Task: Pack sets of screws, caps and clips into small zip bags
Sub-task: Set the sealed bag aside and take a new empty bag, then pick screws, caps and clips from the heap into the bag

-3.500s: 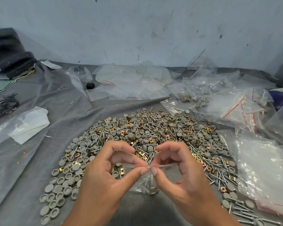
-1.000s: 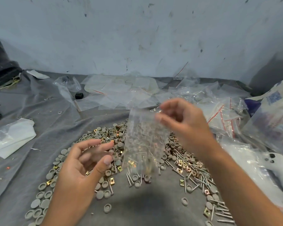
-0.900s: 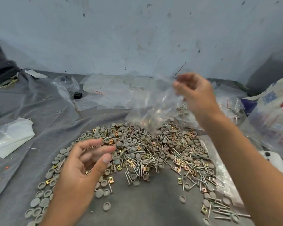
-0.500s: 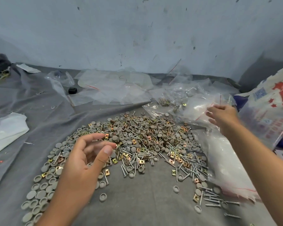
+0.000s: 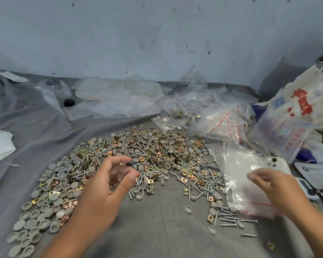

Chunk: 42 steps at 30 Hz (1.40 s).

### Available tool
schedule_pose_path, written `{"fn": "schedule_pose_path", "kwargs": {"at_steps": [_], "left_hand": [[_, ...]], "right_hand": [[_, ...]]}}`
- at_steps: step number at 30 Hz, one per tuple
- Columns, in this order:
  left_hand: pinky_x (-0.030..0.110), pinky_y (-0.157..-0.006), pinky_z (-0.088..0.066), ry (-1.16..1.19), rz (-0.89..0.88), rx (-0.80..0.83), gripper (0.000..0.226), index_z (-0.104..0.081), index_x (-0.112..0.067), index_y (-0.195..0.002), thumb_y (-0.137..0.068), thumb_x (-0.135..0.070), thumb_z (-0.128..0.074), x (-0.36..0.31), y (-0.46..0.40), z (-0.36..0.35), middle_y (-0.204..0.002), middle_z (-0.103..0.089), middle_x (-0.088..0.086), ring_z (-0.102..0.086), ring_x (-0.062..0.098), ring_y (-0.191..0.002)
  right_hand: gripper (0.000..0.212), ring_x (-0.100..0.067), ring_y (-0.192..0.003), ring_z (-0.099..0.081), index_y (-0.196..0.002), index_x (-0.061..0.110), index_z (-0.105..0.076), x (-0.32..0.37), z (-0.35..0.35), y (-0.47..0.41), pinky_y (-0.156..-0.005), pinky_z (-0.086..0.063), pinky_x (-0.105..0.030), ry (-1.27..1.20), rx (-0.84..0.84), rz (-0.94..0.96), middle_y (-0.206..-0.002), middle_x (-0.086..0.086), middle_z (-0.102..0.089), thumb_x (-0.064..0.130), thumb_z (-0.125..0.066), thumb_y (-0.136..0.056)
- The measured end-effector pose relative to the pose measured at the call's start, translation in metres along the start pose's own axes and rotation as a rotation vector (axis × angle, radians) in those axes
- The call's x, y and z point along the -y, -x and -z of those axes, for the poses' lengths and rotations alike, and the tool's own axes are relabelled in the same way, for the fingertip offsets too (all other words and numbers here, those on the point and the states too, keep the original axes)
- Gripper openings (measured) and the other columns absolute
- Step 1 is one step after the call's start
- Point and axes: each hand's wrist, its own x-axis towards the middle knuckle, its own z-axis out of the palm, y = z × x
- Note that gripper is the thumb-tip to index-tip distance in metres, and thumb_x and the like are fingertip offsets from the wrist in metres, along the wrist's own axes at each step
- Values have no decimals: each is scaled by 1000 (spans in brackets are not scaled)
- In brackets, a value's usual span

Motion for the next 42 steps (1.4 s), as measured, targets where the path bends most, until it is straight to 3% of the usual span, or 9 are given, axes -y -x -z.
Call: {"fn": "schedule_pose_path", "kwargs": {"at_steps": [5, 11, 16, 20, 23, 31, 35, 37, 42], "left_hand": [[30, -89, -52, -60, 4, 83, 28, -65, -41, -107, -85, -57, -60, 2, -1, -12, -105, -71, -22, -66, -1, -102], [34, -103, -49, 232, 152, 274, 79, -55, -49, -132, -62, -83, -71, -4, -9, -29, -135, -60, -25, -56, -3, -125], [33, -80, -55, 389, 241, 91, 24, -77, -26, -92, -80, -47, -81, -2, -15, -19, -87, -75, 1, -70, 15, -82], [29, -73, -60, 302, 263, -74, 14, -74, -18, -89, -88, -33, -74, 4, -18, -11, -80, -76, 3, -71, 18, -73], [22, -67, -55, 238, 202, -131, 14, -72, -15, -93, -93, -29, -70, 2, -23, -4, -77, -76, 0, -67, 14, -65], [19, -58, -48, 180, 244, -150, 20, -68, -22, -98, -89, -40, -73, 14, -26, 11, -81, -77, -2, -65, 2, -59], [17, -87, -47, -142, 230, -358, 52, -48, -37, -117, -79, -58, -75, 17, -25, 13, -114, -57, -22, -58, -5, -101], [17, -94, -37, -371, 15, -529, 55, -46, -32, -120, -80, -57, -75, 12, -22, 11, -115, -45, -16, -47, 2, -108], [15, -65, -41, -219, -126, -165, 33, -59, -35, -90, -80, -65, -70, 5, -9, -7, -84, -62, -16, -59, 9, -79]], "right_hand": [[38, 2, -92, -64, -100, 39, -75, 61, 28, 10, -83, -43, -31, -298, -133, 135, -106, 24, -71, 60, -46, -87], [37, -18, -82, -72, -91, 19, -81, 164, -3, 24, -67, -59, -27, -1090, 677, 178, -95, -9, -76, 44, -54, -88], [50, -30, -99, -71, -108, 10, -78, 179, -53, 28, -88, -58, -44, -1286, 868, -46, -114, -19, -73, 47, -48, -90], [72, -33, -108, -70, -121, 11, -69, 169, -72, 26, -81, -62, -46, -1358, 835, -145, -119, -15, -72, 71, -58, -82], [51, -24, -84, -75, -111, 9, -72, 167, -74, 23, -65, -62, -36, -1324, 740, -140, -100, -11, -76, 36, -85, -70], [24, -11, -72, -72, -92, 19, -80, 175, -84, 18, -59, -55, -23, -1158, 550, -35, -92, -7, -78, 22, -68, -71], [35, -10, -67, -72, -103, 13, -73, 185, -88, 16, -56, -54, -21, -1264, 478, -58, -87, -8, -78, 17, -74, -68], [44, -12, -66, -69, -105, 13, -70, 193, -91, 19, -60, -54, -25, -1276, 432, -36, -84, -8, -78, 24, -80, -63], [38, -17, -74, -75, -91, 25, -71, 209, -100, 38, -63, -57, -20, -1263, 368, 197, -80, -11, -77, 22, -89, -58]]}}
